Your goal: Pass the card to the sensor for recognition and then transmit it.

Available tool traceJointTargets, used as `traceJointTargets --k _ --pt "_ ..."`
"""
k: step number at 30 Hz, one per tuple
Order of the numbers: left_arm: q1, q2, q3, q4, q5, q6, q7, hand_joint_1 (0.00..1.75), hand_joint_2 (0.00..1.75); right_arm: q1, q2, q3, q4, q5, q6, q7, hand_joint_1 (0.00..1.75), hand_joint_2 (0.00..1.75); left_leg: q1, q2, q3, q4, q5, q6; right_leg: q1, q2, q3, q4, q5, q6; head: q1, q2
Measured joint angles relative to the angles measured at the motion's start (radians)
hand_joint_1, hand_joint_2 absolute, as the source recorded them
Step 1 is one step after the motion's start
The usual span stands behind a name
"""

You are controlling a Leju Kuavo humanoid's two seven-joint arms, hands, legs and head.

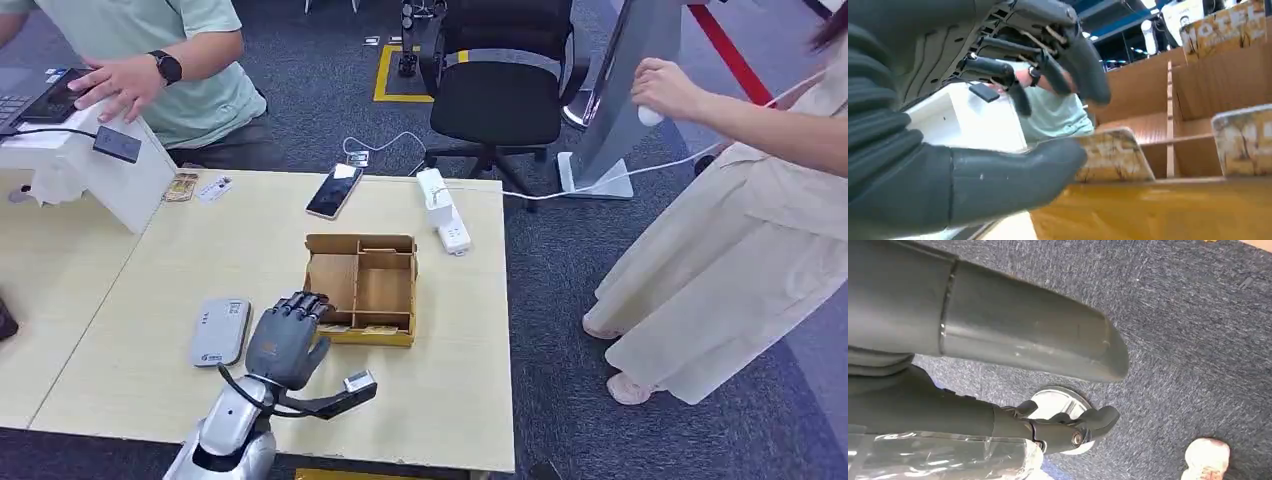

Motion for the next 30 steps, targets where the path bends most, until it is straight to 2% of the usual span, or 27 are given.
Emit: traceJointTargets --k 6,10,13,14,16,17,18,19,30 --pt "-0.001 -0.001 0.0 -0.001 0.0 -0.004 -0.017 1.75 1.75 0.0 0.0 0.0 0.002 0.0 0.0 -0.001 0.0 0.0 0.0 0.0 0.0 0.0 0.0 0.0 0.0 0.0 0.0 0.0 0.0 0.0 0.0 0.0" --pt "0.0 -0.001 -0.001 0.005 0.012 -0.022 -0.019 1.64 1.75 0.0 0.0 0.0 0.003 -0.002 0.0 -0.001 0.0 0.0 0.0 0.0 0.0 0.0 0.0 0.0 0.0 0.0 0.0 0.0 0.0 0.0 0.0 0.0" --pt "0.001 0.001 -0.011 0.013 0.02 -0.032 -0.034 1.68 1.75 0.0 0.0 0.0 0.003 -0.002 0.0 -0.001 0.0 0.0 0.0 0.0 0.0 0.0 0.0 0.0 0.0 0.0 0.0 0.0 0.0 0.0 0.0 0.0" --pt "0.002 0.002 -0.013 0.016 0.021 -0.033 -0.034 1.75 1.75 0.0 0.0 0.001 0.003 -0.002 0.0 -0.001 0.0 0.0 0.0 0.0 0.0 0.0 0.0 0.0 0.0 0.0 0.0 0.0 0.0 0.0 0.0 0.0" --pt "0.002 0.003 -0.015 0.02 0.021 -0.034 -0.034 1.75 1.75 0.0 0.0 0.002 0.003 -0.002 -0.001 -0.001 0.0 0.0 0.0 0.0 0.0 0.0 0.0 0.0 0.0 0.0 0.0 0.0 0.0 0.0 0.0 0.0" --pt "0.002 0.003 -0.017 0.022 0.021 -0.034 -0.034 1.13 1.75 0.0 0.0 0.002 0.003 -0.002 -0.001 -0.001 0.0 0.0 0.0 0.0 0.0 0.0 0.0 0.0 0.0 0.0 0.0 0.0 0.0 0.0 0.0 0.0" --pt "0.002 0.003 -0.018 0.024 0.023 -0.034 -0.034 1.13 1.75 0.0 0.0 0.003 0.003 -0.002 -0.001 0.001 0.0 0.0 0.0 0.0 0.0 0.0 0.0 0.0 0.0 0.0 0.0 0.0 0.0 0.0 0.0 0.0" --pt "0.002 0.003 -0.019 0.024 0.025 -0.032 -0.034 0.0 1.75 0.0 0.0 0.004 0.003 -0.001 -0.001 0.002 0.0 0.0 0.0 0.0 0.0 0.0 0.0 0.0 0.0 0.0 0.0 0.0 0.0 0.0 0.0 0.0" --pt "0.002 0.004 -0.019 0.024 0.018 -0.013 -0.029 0.0 1.75 0.0 -0.004 0.018 0.003 0.003 -0.003 0.014 0.0 0.0 0.0 0.0 0.0 0.0 0.0 0.0 0.0 0.0 0.0 0.0 0.0 0.0 0.0 0.0"
